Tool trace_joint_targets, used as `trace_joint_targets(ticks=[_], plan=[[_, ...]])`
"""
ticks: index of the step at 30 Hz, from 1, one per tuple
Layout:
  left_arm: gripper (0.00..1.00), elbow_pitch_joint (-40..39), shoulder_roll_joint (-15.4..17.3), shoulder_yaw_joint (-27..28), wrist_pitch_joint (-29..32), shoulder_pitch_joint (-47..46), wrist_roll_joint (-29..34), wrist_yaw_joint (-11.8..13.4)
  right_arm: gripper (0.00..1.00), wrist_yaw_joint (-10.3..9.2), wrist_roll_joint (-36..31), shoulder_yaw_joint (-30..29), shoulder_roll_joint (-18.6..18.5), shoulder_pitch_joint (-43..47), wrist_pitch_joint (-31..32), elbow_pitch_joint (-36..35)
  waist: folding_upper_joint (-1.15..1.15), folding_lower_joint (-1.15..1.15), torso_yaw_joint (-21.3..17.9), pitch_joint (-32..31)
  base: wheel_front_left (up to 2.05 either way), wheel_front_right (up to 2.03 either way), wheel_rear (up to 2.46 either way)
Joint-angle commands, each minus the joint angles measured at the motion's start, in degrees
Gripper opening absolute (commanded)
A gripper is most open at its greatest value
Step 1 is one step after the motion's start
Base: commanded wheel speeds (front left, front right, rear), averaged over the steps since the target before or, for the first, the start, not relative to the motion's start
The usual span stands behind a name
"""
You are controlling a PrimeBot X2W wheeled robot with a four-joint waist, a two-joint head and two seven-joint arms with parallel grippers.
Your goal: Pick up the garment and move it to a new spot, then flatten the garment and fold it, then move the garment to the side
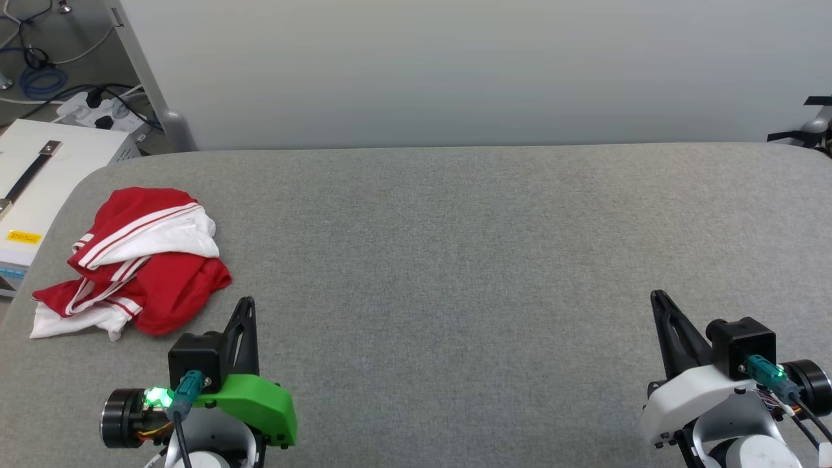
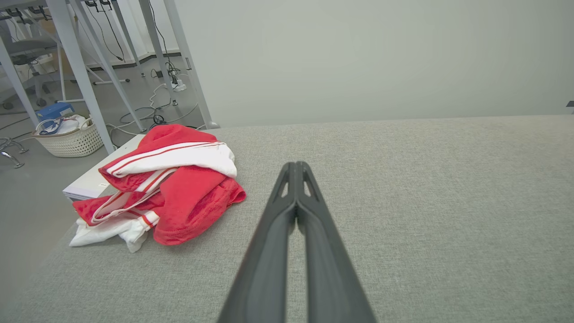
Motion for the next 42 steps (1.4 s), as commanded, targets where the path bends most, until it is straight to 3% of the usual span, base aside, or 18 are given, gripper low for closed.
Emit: trace_joint_targets(ticks=[1, 28, 29, 42], plan=[[0.0, -0.15, -0.24, 0.03, -0.04, -0.5, 0.55, 0.23, 0.0, -0.04, -0.55, -0.1, 0.06, 0.16, 0.16, -0.27, 0.0, 0.0, 0.0, 0.0, 0.0, 0.0, 0.0], [0.0, -0.15, -0.24, 0.03, -0.04, -0.5, 0.55, 0.23, 0.0, -0.04, -0.55, -0.1, 0.06, 0.16, 0.16, -0.27, 0.0, 0.0, 0.0, 0.0, 0.0, 0.0, 0.0], [1.0, 0.02, 0.01, -0.02, -0.02, 0.01, -0.04, -0.01, 1.0, 0.0, 0.1, 0.0, 0.02, 0.0, -0.01, 0.04, 0.0, 0.0, 0.0, 0.0, 0.0, 0.0, 0.0], [1.0, 1.24, -0.01, -0.43, -1.33, -0.11, -1.53, -0.04, 1.0, 0.0, 1.77, -0.57, 0.03, -0.04, -1.32, 1.11, 0.0, 0.0, -0.02, 0.12, 0.0, 0.0, 0.0]])
